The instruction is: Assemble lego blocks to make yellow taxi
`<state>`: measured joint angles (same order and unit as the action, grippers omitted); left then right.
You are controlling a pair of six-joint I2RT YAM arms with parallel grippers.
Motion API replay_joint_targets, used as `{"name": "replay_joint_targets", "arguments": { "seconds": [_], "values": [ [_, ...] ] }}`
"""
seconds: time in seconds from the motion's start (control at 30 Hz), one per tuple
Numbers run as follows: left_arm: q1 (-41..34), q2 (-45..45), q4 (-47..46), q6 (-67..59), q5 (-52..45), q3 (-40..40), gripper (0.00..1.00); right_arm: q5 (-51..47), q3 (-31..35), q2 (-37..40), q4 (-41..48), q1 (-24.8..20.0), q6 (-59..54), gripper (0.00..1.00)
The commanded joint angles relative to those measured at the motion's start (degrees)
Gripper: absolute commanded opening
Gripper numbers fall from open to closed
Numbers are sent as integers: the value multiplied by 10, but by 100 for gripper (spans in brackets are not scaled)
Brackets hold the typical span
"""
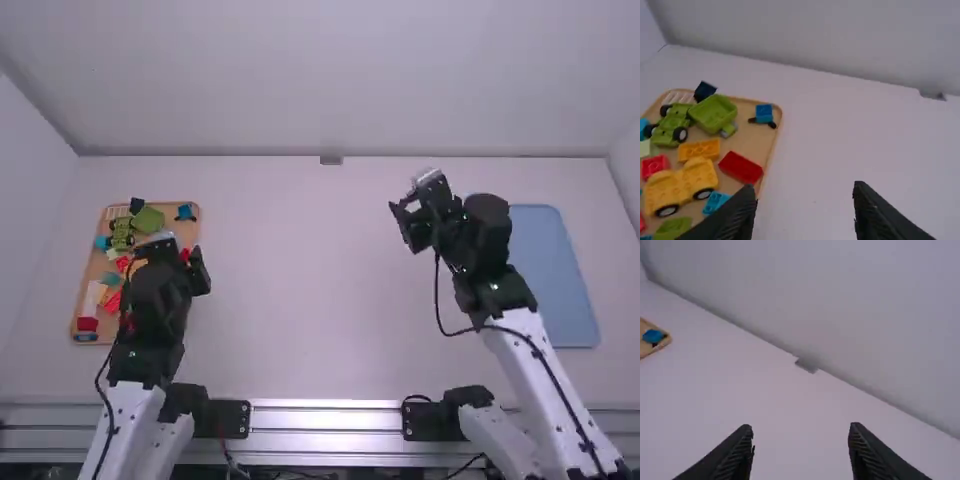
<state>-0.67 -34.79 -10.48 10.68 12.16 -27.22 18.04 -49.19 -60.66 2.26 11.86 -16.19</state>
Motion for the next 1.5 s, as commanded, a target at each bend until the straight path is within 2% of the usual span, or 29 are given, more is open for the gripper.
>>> {"name": "replay_joint_targets", "arguments": {
  "seconds": [0.0,0.23,0.27,0.4,0.5,0.73,0.93,1.07,1.23,1.47],
  "values": [
    [-7,-29,-12,41,47,-38,56,42,-61,-57,6,19,-34,56],
    [-10,-128,-53,18,92,-119,71,106,-207,-233,24,69,-88,71],
    [-10,-128,-53,18,92,-119,71,106,-207,-233,24,69,-88,71],
    [-12,-175,-67,36,114,-159,79,214,-279,-320,69,87,-152,78],
    [-13,-206,-80,77,154,-188,84,334,-332,-383,112,87,-222,84],
    [-15,-249,-103,125,205,-236,92,482,-413,-481,162,84,-256,92],
    [7,-277,-177,145,186,-309,97,516,-458,-535,196,95,-279,97],
    [55,-288,-247,113,116,-377,99,519,-475,-555,200,98,-296,99],
    [120,-290,-346,159,112,-441,99,527,-480,-559,201,92,-303,99],
    [238,-299,-398,170,55,-455,99,526,-480,-559,195,103,-304,99]
  ]
}}
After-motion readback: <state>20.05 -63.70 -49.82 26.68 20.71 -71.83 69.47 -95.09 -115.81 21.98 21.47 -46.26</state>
